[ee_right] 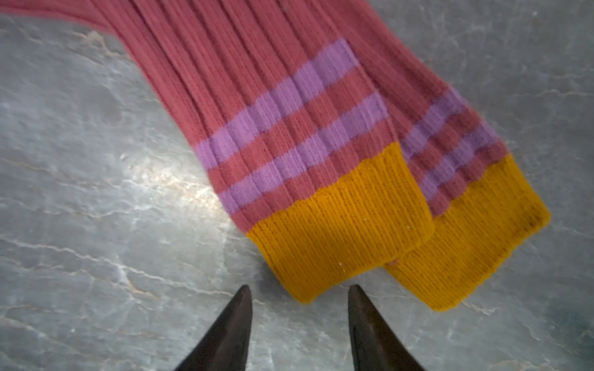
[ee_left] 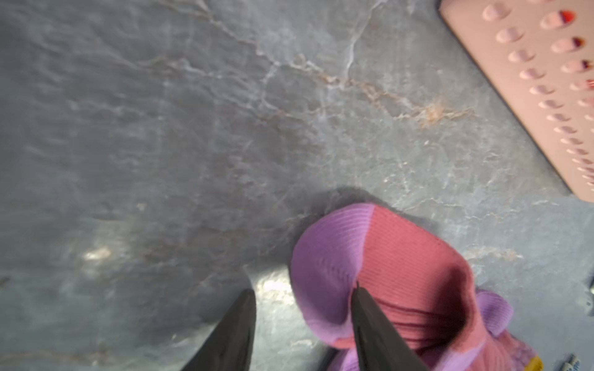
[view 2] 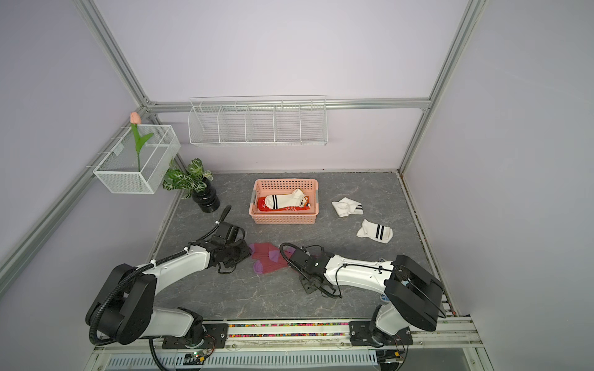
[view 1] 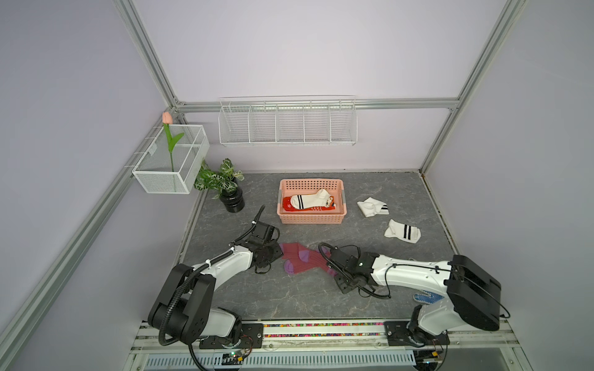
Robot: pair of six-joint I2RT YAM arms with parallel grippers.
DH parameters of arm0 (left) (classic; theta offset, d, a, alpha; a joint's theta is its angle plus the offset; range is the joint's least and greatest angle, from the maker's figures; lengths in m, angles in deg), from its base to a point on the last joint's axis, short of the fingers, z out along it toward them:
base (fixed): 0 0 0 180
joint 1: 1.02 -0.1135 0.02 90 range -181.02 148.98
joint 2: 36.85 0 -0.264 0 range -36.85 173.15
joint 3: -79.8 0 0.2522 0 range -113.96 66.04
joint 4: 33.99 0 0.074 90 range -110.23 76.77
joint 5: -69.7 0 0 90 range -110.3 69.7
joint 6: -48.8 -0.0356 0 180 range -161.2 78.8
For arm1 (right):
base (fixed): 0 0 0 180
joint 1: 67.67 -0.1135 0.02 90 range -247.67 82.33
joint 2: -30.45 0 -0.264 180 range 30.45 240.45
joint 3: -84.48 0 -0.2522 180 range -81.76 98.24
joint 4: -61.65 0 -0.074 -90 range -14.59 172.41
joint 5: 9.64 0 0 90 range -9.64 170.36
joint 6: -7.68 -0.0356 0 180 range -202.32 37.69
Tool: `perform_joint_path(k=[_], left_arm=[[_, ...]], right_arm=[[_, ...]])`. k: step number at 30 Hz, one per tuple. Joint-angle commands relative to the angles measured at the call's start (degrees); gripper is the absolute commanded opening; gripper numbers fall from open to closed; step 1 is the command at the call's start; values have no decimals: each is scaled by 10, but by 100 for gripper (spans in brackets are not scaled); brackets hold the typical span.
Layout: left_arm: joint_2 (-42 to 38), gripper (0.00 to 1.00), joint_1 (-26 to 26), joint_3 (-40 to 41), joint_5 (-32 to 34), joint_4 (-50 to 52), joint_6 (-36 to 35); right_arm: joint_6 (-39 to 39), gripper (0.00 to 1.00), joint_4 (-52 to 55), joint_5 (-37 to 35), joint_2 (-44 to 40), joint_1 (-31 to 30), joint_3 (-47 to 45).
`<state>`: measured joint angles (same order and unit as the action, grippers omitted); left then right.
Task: Place the socks together as a pair
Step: Flatten out the sock.
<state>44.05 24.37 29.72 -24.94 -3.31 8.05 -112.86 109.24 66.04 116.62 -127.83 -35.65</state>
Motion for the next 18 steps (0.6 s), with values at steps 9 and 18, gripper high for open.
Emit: perform_joint_path(k=[9,18], left_arm=[[32,36,-3,12,-5,-15,2],[36,16,-3,6,-3,-8,-12]], right_arm=[[-41,45,-43,9,25,-4,-24],[-46,22,-44,3,18,-4,-28]])
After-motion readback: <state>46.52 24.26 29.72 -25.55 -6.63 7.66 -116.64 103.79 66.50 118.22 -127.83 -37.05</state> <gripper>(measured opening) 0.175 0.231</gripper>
